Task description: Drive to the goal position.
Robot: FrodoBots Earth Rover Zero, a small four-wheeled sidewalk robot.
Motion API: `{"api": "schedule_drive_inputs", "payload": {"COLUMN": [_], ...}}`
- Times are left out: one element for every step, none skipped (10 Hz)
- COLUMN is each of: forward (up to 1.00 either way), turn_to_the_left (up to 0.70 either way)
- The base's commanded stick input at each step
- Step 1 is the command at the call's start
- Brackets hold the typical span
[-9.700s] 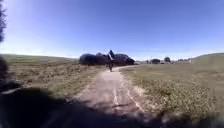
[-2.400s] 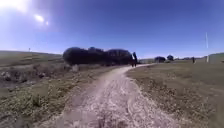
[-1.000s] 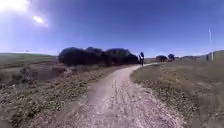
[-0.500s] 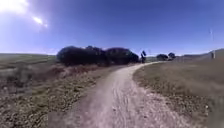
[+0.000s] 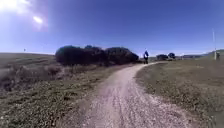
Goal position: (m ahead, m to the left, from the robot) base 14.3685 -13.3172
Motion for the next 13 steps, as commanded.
{"api": "schedule_drive_inputs", "payload": {"forward": [1.0,1.0,1.0,1.0,1.0,1.0,1.0,1.0,1.0,1.0,1.0,1.0,1.0], "turn_to_the_left": [0.0,0.0,0.0,0.0,0.0,0.0,0.0,0.0,0.0,0.0,0.0,0.0,0.0]}}
